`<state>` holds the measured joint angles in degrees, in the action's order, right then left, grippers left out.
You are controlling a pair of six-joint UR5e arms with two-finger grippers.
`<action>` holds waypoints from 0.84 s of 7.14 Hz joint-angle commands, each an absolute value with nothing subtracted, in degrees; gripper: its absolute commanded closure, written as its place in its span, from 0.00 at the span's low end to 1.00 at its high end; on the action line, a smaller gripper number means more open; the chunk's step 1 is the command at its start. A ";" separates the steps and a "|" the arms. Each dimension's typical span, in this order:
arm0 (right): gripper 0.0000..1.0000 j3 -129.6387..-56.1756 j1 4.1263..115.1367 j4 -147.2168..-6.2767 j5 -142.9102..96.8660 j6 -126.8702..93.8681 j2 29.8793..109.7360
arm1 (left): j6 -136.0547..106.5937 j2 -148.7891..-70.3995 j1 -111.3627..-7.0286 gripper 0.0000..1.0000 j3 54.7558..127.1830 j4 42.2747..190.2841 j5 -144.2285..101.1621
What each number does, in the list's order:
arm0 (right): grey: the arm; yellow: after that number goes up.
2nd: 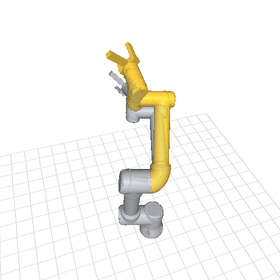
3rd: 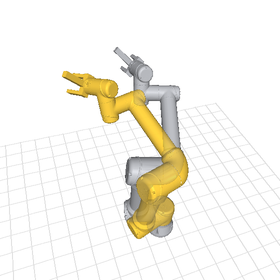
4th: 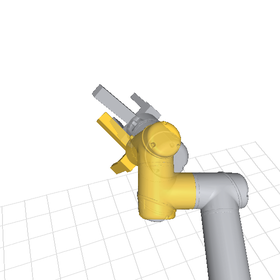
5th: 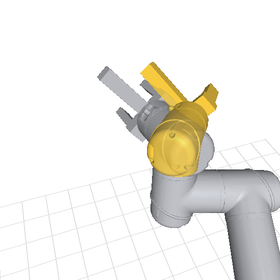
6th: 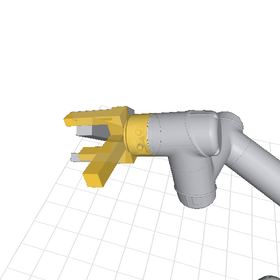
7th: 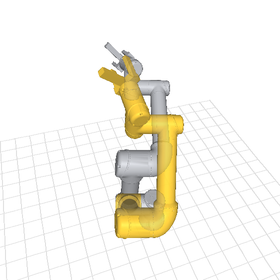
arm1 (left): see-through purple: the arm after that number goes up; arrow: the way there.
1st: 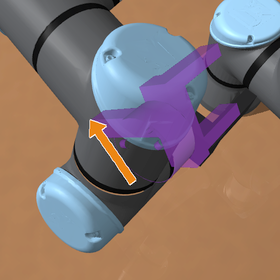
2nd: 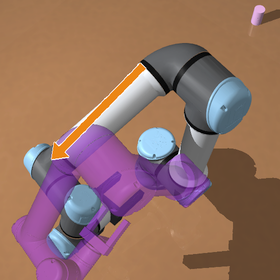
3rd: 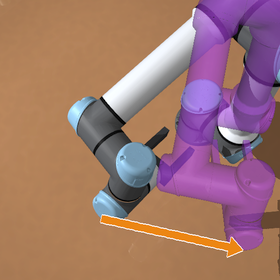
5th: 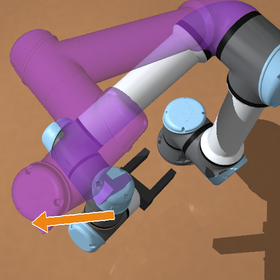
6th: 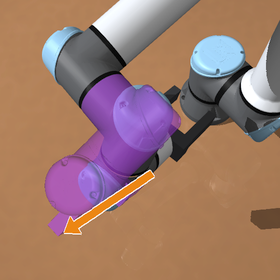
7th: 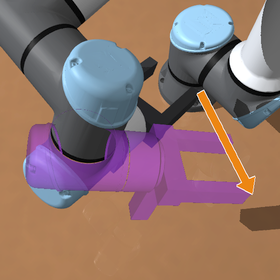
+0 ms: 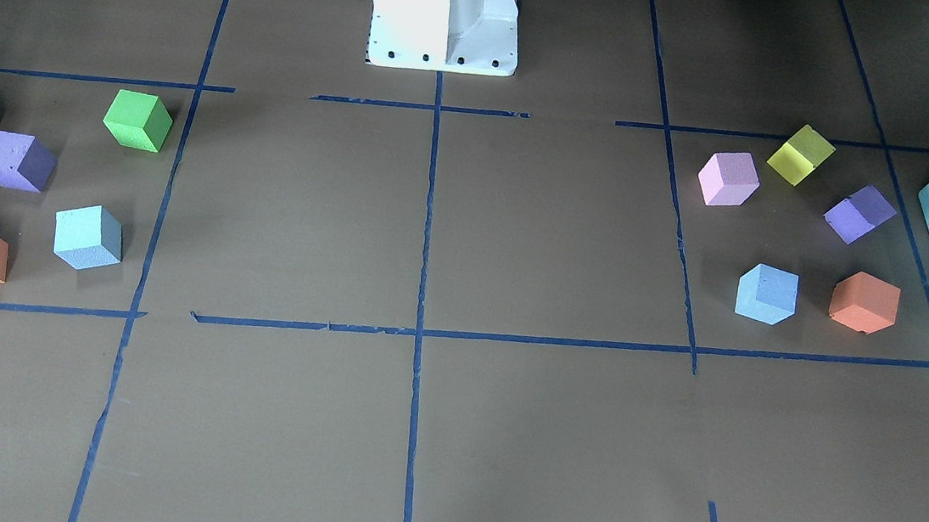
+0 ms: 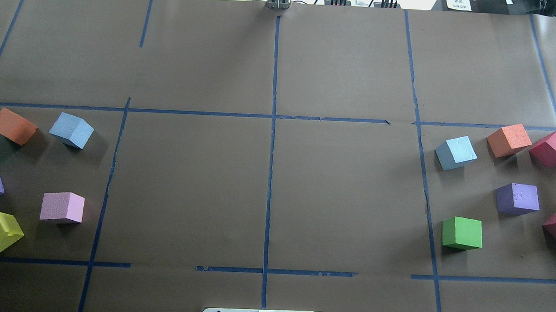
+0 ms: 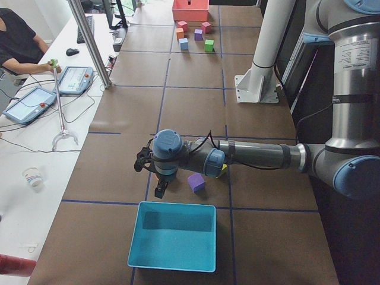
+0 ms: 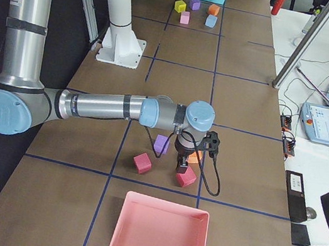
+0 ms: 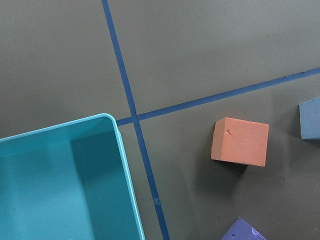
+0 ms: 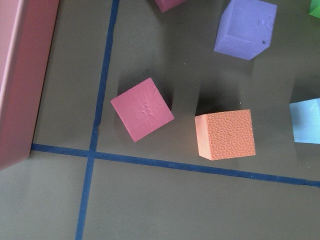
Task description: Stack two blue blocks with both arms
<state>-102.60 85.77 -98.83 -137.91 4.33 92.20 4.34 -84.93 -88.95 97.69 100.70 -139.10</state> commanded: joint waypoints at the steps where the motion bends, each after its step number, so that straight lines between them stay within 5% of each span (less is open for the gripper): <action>1: 0.00 -103.96 79.76 -91.56 -140.27 -4.57 91.76 | 4.13 -84.90 -88.95 0.00 97.91 100.81 -139.22; 4: 0.05 -102.84 60.79 -69.75 -126.09 -33.42 91.50 | 3.96 -84.82 -88.95 0.00 98.35 100.81 -139.22; 6: 0.05 -100.65 57.58 -68.29 -123.93 -34.18 87.05 | 3.96 -84.81 -88.95 0.00 98.44 100.81 -139.31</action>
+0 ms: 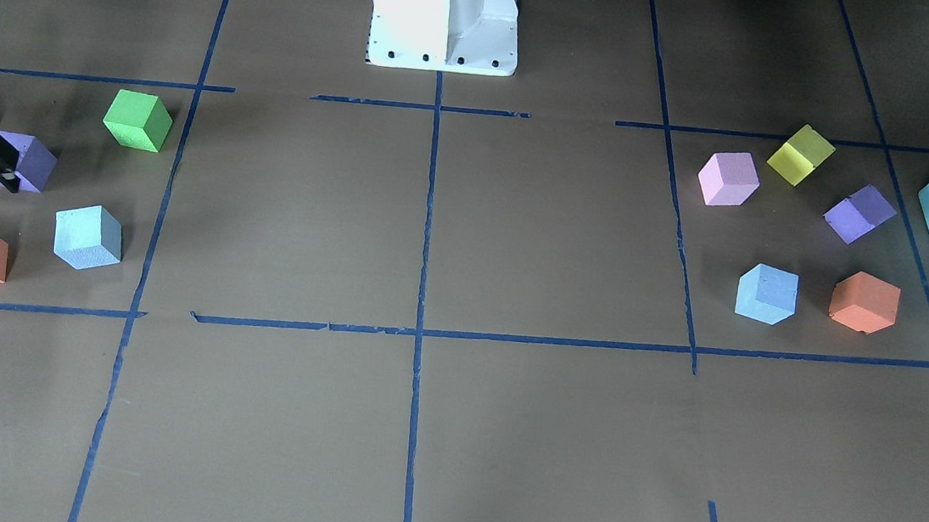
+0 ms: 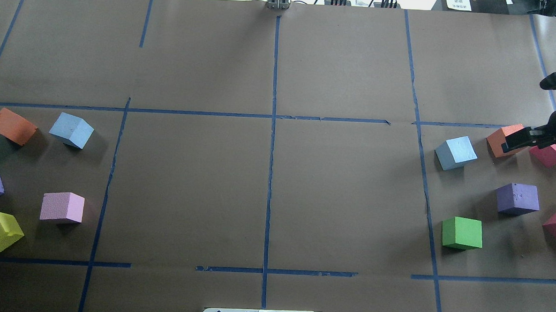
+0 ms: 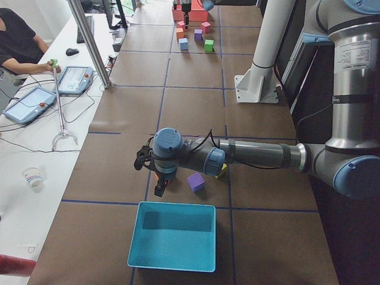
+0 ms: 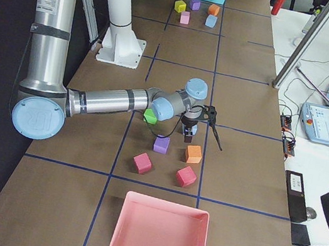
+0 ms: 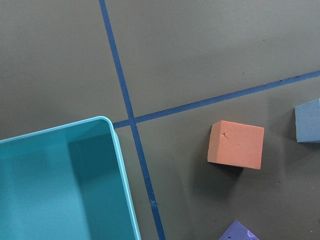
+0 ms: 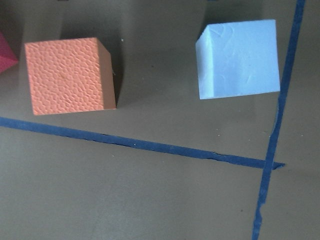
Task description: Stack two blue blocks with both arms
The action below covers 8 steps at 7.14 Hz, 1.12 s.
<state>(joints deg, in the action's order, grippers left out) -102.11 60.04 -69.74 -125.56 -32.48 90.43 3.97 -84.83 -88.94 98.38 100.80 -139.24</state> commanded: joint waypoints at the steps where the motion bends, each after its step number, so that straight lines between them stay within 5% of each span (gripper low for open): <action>1: 0.04 -98.29 56.61 -68.20 -123.93 -34.97 85.36 | 3.96 -84.81 -88.95 0.00 98.61 100.81 -139.31; 8: 0.01 -88.80 52.56 -62.35 -124.01 -34.63 82.27 | 3.87 -84.81 -88.95 0.00 99.49 100.72 -139.31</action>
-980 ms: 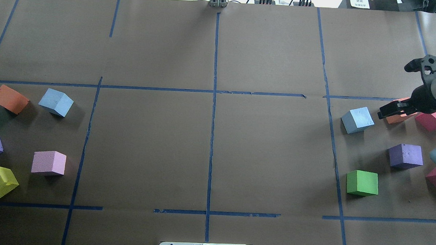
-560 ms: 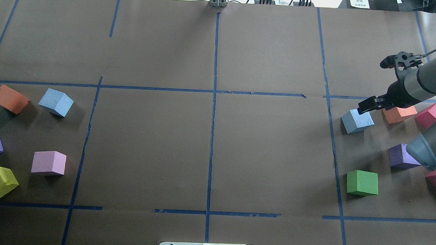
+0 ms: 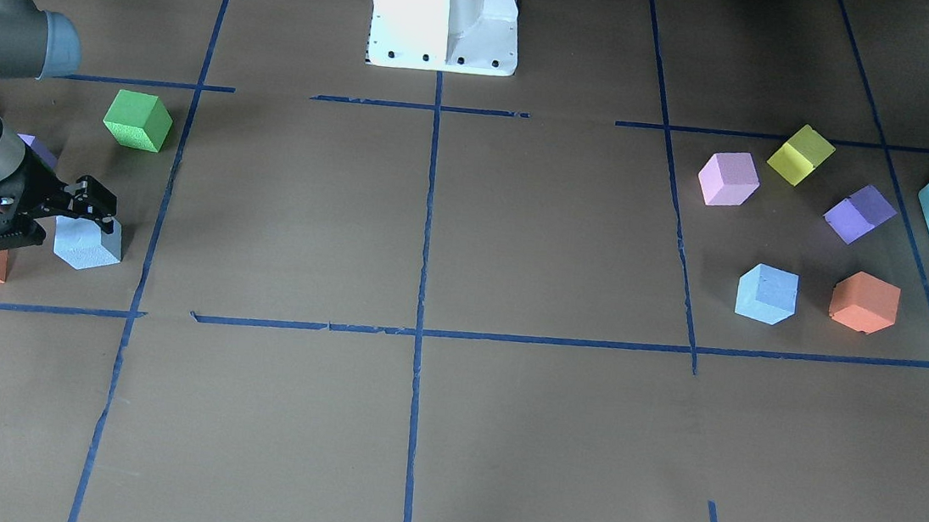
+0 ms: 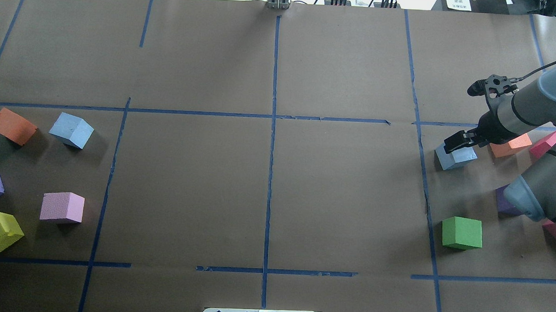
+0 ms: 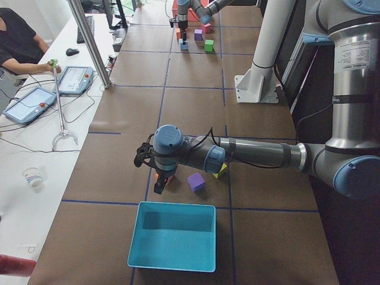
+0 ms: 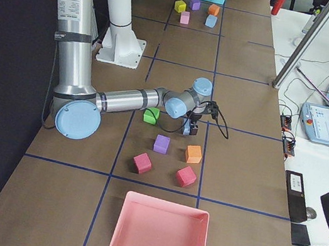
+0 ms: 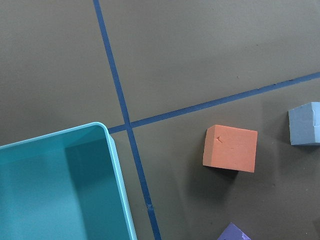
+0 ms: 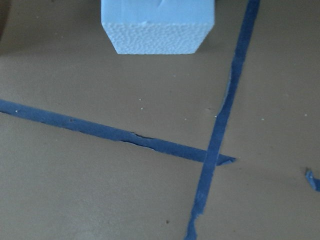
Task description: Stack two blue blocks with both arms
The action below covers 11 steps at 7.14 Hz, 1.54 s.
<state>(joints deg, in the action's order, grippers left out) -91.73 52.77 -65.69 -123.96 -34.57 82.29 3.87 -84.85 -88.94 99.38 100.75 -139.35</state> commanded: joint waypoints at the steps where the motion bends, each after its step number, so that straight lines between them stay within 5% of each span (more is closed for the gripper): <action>1: 0.11 -87.12 52.12 -60.14 -124.01 -35.06 81.31 | 3.87 -84.81 -88.95 0.00 99.49 100.72 -139.39; 3: 0.92 -87.36 52.21 -60.12 -124.63 -34.98 80.51 | 3.87 -84.81 -88.95 0.00 99.84 100.72 -139.39; 4: 1.00 -88.32 52.21 -60.12 -125.06 -34.98 80.42 | 3.87 -84.81 -88.95 0.00 99.93 100.72 -139.39; 7: 0.99 -91.85 47.94 -63.36 -125.86 -52.55 68.27 | 3.43 -84.81 -89.03 0.00 99.84 100.72 -142.20; 11: 0.98 -80.55 37.73 -66.08 -115.52 -73.97 47.86 | 3.34 -84.81 -88.95 0.00 99.84 100.72 -142.29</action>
